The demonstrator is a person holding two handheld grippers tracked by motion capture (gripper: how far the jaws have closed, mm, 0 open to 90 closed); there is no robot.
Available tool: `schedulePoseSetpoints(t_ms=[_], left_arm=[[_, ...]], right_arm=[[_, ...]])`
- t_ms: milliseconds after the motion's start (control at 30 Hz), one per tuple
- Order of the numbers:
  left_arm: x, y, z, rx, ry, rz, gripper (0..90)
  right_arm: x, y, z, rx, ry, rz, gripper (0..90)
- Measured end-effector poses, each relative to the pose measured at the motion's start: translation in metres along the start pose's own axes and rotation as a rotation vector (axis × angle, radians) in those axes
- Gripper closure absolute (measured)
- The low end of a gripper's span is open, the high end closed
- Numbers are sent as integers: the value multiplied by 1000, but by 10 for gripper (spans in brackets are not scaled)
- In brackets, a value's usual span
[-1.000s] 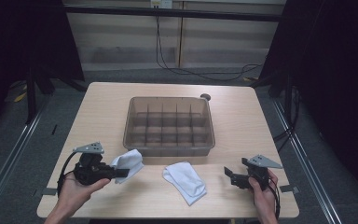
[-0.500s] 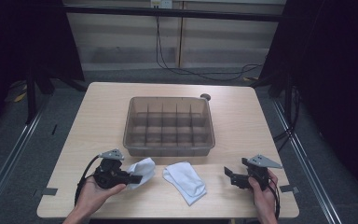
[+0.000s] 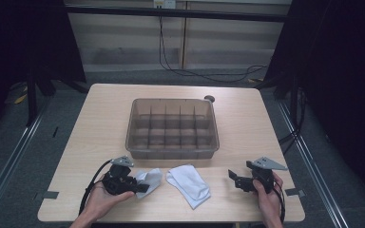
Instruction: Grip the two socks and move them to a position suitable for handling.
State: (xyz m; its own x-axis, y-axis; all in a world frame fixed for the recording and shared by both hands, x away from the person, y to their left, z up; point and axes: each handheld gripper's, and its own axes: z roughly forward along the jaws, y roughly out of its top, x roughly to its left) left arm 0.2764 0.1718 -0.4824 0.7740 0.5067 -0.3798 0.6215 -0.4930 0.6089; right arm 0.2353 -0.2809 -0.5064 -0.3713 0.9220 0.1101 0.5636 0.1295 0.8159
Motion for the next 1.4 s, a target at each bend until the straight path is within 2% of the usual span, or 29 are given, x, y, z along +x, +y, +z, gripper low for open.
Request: schedulePoseSetpoints(t_ms=[100,267,533,600,667,767,867,933,1000,1033,1100,1167,1267,1400], left_arm=[[-2,0,-2,-10,-9,5,481],[-7,1,-12,-41,-23,21,403],[-15,9,-29,-124,-38,25,374],[-16,11,-32,-139,-36,29,368],[-16,13,-34,-144,-41,27,366],[-20,18,-42,-177,-40,36,363],[-23,25,-48,-202,-41,45,365],[-25,29,-47,-203,-36,51,385],[-27,33,-44,-197,-27,57,427],[-27,35,-42,-197,-28,62,446],[-27,38,-37,-201,-24,52,511],[-27,42,-27,-171,-7,66,580],[-24,47,-10,-144,-1,66,658],[-22,49,5,-121,12,60,694]], right_arm=[[0,0,0,0,-5,4,137],[-1,0,0,3,-8,11,137],[-1,0,0,2,-25,21,138],[-1,0,0,6,-24,35,138],[-1,0,0,3,-22,30,139],[2,1,-1,-2,-16,39,154],[10,5,-2,-20,20,21,170],[15,9,-1,-14,41,34,225],[24,14,-1,7,97,42,212],[29,17,-1,11,121,27,226],[42,21,-1,7,118,-19,236],[51,23,1,19,153,-34,237],[65,25,6,32,179,-89,253],[78,25,11,55,203,-129,243]])
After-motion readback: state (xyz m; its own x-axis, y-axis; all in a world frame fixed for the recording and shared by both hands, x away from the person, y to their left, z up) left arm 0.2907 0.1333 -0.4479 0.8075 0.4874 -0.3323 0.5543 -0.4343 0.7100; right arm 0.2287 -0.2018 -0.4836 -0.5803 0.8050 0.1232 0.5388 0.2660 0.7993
